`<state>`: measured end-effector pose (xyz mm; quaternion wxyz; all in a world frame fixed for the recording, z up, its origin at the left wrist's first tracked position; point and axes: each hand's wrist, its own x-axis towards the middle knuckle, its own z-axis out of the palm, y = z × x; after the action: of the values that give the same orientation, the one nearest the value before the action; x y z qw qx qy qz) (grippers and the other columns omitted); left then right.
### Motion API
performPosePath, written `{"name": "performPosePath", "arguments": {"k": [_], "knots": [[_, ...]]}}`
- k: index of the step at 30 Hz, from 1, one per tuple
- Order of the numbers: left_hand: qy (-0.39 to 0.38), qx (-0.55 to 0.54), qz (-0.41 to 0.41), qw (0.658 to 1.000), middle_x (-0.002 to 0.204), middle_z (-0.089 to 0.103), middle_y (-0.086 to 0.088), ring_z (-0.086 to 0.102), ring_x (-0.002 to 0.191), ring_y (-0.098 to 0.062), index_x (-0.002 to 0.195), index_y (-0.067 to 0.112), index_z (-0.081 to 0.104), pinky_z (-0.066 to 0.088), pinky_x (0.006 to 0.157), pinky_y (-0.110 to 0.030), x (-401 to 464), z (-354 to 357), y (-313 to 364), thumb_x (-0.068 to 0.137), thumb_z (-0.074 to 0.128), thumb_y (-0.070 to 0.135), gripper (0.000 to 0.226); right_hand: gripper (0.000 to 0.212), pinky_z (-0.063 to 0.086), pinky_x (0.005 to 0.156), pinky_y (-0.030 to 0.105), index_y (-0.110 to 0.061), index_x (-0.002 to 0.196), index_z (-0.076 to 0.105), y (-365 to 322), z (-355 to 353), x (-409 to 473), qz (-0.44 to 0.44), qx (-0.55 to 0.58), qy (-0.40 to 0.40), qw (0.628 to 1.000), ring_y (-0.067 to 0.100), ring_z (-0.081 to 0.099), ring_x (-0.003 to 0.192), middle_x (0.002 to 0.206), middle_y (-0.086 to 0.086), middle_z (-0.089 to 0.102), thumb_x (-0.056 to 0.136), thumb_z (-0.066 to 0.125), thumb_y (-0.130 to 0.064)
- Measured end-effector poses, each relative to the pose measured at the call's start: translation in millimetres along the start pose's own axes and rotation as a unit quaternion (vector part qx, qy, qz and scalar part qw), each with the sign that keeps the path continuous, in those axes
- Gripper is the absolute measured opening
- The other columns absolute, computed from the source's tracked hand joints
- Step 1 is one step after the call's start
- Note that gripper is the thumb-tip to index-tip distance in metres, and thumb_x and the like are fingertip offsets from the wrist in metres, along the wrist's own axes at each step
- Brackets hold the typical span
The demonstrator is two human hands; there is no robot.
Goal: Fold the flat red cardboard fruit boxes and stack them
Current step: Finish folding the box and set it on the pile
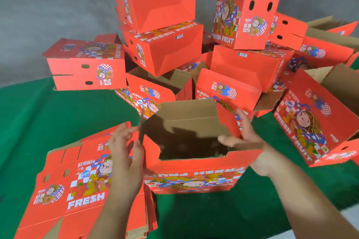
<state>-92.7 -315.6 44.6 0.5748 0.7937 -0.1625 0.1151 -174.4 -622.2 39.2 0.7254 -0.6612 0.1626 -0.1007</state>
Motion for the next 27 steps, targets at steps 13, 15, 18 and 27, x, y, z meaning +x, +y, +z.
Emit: {"name": "performPosePath", "arguments": {"k": [13, 15, 18, 27], "knots": [[-0.02, 0.194, 0.007, 0.981, 0.126, 0.052, -0.009, 0.058, 0.113, -0.034, 0.131, 0.03, 0.064, 0.05, 0.095, -0.046, 24, 20, -7, 0.1, 0.056, 0.042, 0.035, 0.047, 0.049, 0.104, 0.035, -0.051, 0.131, 0.057, 17, 13, 7, -0.089, -0.018, 0.23, 0.969, 0.0, 0.063, 0.117, 0.124, -0.021, 0.068, 0.086, 0.061, -0.062], [-0.036, 0.285, -0.026, 0.958, 0.123, 0.055, -0.013, 0.053, 0.113, -0.041, 0.152, 0.025, 0.048, 0.042, 0.1, -0.051, 33, 18, -9, 0.09, 0.06, 0.059, 0.072, 0.063, 0.045, 0.107, 0.032, -0.057, 0.141, 0.041, 17, 9, 10, -0.124, -0.122, 0.198, 0.965, 0.004, 0.055, 0.129, 0.14, -0.024, 0.053, 0.088, 0.073, -0.045], [-0.02, 0.36, -0.027, 0.932, 0.134, 0.05, -0.019, 0.047, 0.114, -0.047, 0.163, 0.017, 0.027, 0.034, 0.103, -0.055, 38, 24, -9, 0.085, 0.074, 0.056, 0.099, 0.085, 0.038, 0.113, 0.033, -0.046, 0.155, 0.028, 23, 4, 14, -0.17, -0.303, 0.157, 0.924, 0.015, 0.045, 0.137, 0.15, -0.013, 0.031, 0.09, 0.075, -0.017], [-0.016, 0.118, 0.096, 0.988, 0.128, 0.059, 0.024, 0.058, 0.1, -0.034, 0.121, 0.017, 0.05, 0.05, 0.085, -0.056, 21, 32, -31, 0.085, 0.054, 0.011, 0.036, 0.078, 0.029, 0.114, 0.028, -0.042, 0.161, 0.025, 21, 4, 8, -0.184, -0.406, 0.102, 0.889, 0.015, 0.032, 0.148, 0.157, -0.005, 0.025, 0.097, 0.063, -0.017]]}}
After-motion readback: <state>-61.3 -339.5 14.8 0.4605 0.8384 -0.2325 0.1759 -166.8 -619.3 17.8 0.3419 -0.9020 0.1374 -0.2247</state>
